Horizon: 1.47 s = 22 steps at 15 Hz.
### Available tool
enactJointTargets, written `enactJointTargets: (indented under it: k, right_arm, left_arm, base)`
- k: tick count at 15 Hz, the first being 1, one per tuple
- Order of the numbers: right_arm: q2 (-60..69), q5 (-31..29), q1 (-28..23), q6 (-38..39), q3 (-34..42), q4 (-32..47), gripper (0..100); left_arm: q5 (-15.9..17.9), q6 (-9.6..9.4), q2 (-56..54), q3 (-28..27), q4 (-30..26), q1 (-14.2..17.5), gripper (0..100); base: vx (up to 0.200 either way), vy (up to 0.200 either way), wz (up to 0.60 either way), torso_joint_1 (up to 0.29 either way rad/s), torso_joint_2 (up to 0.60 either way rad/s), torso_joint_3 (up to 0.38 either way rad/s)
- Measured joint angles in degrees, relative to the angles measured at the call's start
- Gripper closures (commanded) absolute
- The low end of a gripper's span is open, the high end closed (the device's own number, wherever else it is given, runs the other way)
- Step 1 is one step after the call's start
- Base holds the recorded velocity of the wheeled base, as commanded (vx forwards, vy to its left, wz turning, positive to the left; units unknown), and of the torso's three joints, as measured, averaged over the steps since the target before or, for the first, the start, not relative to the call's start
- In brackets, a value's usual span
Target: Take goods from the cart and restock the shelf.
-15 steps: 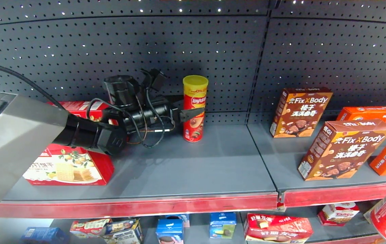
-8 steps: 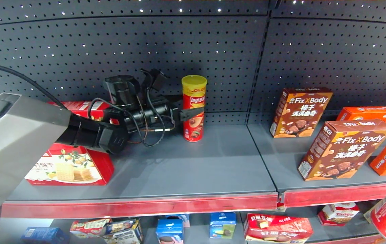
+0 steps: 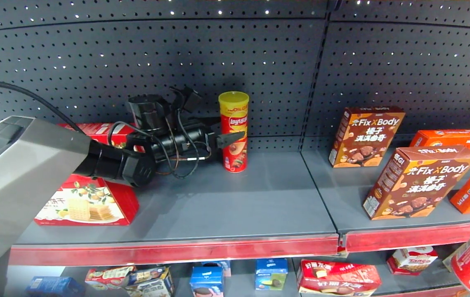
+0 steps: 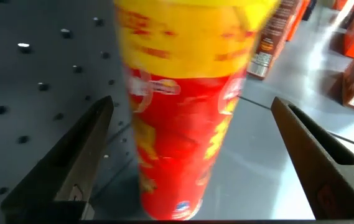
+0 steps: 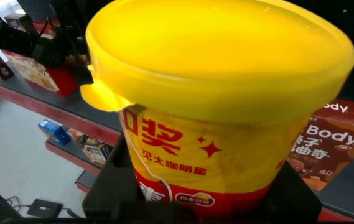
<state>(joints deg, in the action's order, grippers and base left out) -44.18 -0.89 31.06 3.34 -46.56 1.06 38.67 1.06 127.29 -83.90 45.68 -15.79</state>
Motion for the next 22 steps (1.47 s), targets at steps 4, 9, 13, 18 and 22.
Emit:
enactJointTargets:
  k: [4,9,13,18,22]
  right_arm:
    - [0.05,0.00,0.02,0.00,0.20,-0.02,100]
    - [0.05,-0.04,0.00,-0.01,0.12,0.00,100]
    - [0.05,-0.06,0.00,-0.01,0.09,-0.02,100]
    - [0.06,-0.06,-0.04,0.07,0.09,0.00,100]
    - [0.11,-0.06,-0.04,0.10,0.09,0.00,100]
  left_arm:
    - [-0.02,-0.02,0.93,-2.34,-2.41,0.55,0]
    - [0.00,-0.02,2.34,-5.27,-3.64,-0.15,0]
    - [0.02,-0.05,3.30,-7.95,-4.96,-0.80,0]
    - [-0.07,-0.05,4.27,-9.35,-6.27,-1.16,0]
    - [0.00,-0.16,5.12,-10.90,-6.90,-1.21,100]
  base:
    - [0.000,0.000,0.00,0.000,0.00,0.000]
    - [0.000,0.000,0.00,0.000,0.00,0.000]
    - [0.000,0.000,0.00,0.000,0.00,0.000]
    - [0.000,0.000,0.00,0.000,0.00,0.000]
    - [0.000,0.000,0.00,0.000,0.00,0.000]
